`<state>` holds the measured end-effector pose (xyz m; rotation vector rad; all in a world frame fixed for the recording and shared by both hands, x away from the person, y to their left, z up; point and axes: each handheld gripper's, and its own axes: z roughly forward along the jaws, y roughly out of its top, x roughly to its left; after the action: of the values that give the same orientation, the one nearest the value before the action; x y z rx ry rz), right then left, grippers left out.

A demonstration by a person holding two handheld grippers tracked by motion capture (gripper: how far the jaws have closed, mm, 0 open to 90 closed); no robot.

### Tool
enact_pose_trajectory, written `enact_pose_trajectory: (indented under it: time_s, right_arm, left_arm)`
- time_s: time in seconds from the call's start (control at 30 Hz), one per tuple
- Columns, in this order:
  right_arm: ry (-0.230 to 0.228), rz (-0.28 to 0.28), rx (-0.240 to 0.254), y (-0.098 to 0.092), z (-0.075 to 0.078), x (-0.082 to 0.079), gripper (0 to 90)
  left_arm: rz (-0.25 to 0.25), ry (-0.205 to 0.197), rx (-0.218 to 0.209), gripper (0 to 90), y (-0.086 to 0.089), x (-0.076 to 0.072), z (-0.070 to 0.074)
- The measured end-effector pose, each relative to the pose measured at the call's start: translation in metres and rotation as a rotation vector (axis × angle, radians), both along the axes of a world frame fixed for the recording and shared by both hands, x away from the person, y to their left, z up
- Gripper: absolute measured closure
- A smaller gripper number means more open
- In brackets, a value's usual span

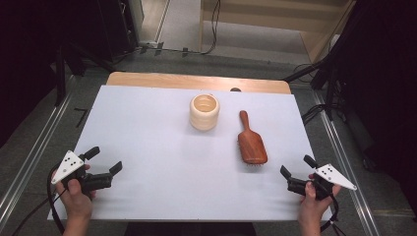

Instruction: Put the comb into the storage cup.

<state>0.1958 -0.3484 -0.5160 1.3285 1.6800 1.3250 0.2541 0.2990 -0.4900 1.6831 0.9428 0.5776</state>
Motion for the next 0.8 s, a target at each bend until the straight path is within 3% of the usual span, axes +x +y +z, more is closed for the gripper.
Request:
enact_pose_trajectory:
  time_s: [0.23, 0.33, 0.4, 0.57, 0.63, 0.7, 0.77, 0.8]
  right_arm:
    - [0.009, -0.001, -0.010, 0.001, 0.005, -0.003, 0.0]
    - [0.004, -0.003, -0.014, 0.001, 0.012, -0.004, 0.0]
    - [0.001, -0.007, -0.011, 0.001, 0.021, -0.004, 0.0]
    - [0.010, 0.026, -0.063, 0.005, 0.043, 0.002, 0.0]
    - [0.017, 0.044, -0.085, 0.010, 0.061, 0.010, 5.5]
    - [0.013, 0.055, -0.090, 0.011, 0.065, 0.012, 5.7]
    - [0.015, 0.061, -0.105, 0.014, 0.075, 0.019, 14.1]
    - [0.024, 0.064, -0.115, 0.016, 0.080, 0.023, 14.1]
  left_arm:
    - [0.022, -0.002, 0.007, 1.4, -0.001, -0.002, 0.000]
    - [0.025, 0.002, -0.010, 1.4, 0.001, -0.002, -0.001]
    - [0.023, 0.003, -0.012, 1.4, 0.001, -0.002, -0.001]
    - [0.021, 0.003, -0.005, 1.4, 0.000, -0.002, -0.001]
    - [0.019, 0.005, -0.006, 1.4, 0.001, -0.001, -0.001]
    - [0.020, 0.006, -0.013, 1.4, 0.001, -0.001, -0.001]
    - [0.019, 0.004, -0.014, 1.4, 0.001, -0.001, -0.001]
    - [0.018, 0.004, -0.014, 1.4, 0.001, -0.001, -0.001]
